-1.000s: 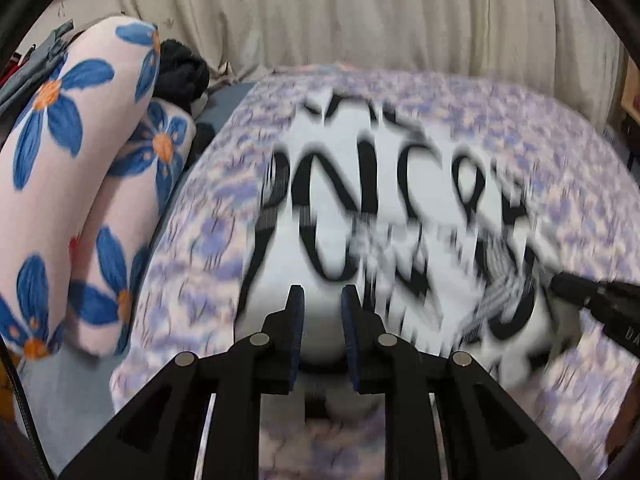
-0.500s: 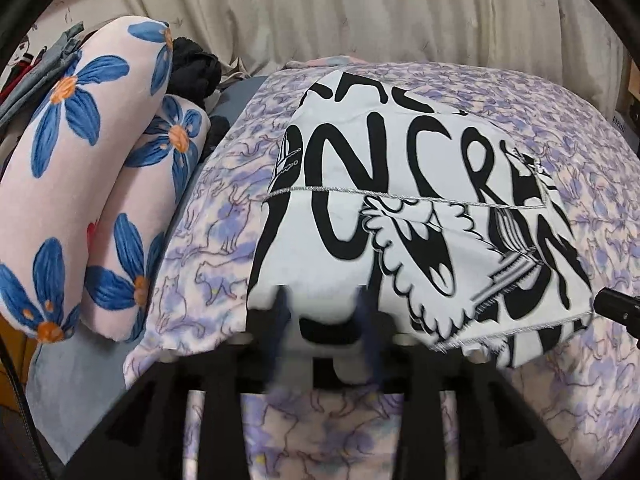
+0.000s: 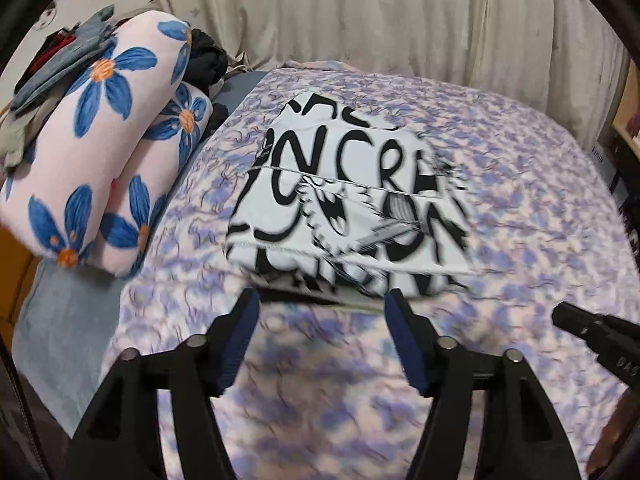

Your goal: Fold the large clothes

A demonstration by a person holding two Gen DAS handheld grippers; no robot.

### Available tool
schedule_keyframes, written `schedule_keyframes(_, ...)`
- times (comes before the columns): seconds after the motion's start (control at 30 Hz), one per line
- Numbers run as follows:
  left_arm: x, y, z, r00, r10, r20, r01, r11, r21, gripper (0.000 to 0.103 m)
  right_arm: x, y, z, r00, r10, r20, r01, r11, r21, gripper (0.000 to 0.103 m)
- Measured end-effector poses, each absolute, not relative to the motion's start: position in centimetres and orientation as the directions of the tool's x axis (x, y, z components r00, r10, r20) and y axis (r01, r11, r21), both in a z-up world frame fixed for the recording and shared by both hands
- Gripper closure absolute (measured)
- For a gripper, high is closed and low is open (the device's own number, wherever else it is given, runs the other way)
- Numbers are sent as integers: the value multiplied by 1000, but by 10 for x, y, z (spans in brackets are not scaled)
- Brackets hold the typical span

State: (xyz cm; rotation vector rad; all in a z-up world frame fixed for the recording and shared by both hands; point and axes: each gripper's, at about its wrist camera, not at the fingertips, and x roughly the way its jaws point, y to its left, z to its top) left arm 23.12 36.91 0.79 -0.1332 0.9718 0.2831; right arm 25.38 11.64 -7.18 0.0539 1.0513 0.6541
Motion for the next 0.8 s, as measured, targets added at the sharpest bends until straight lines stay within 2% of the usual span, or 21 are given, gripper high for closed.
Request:
schedule_keyframes(0.13, 189, 336, 43, 546, 151, -824, -297, 955, -22, 34, 222, 86, -40, 313, 531, -788, -498, 798, 340, 94)
schedule_keyframes(0.2, 170, 322, 56, 549, 137, -825, -295, 955, -37, 32, 205, 69, -27, 300, 532, -792, -498, 795, 345, 91)
schedule_keyframes(0.27, 148, 304, 71, 549, 123, -827, -297, 953, -55, 29, 191, 54, -17, 295, 532, -794, -496, 795, 349, 76)
schedule_keyframes(0.33, 130, 287, 83, 546, 107, -831, -295, 953, -70, 29, 173, 35, -5, 300, 529, -794, -497, 797, 343, 70)
schedule_keyframes(0.57, 65, 225, 114, 551, 68, -832, -278, 955, -106, 27, 116, -25, 24, 296, 506, -810, -506, 803, 316, 70)
schedule_keyframes(0.8, 22, 168, 111, 542, 65, -838, -262, 960, -94, 24, 74, -66, 25, 322, 451, -832, -488, 833, 262, 70)
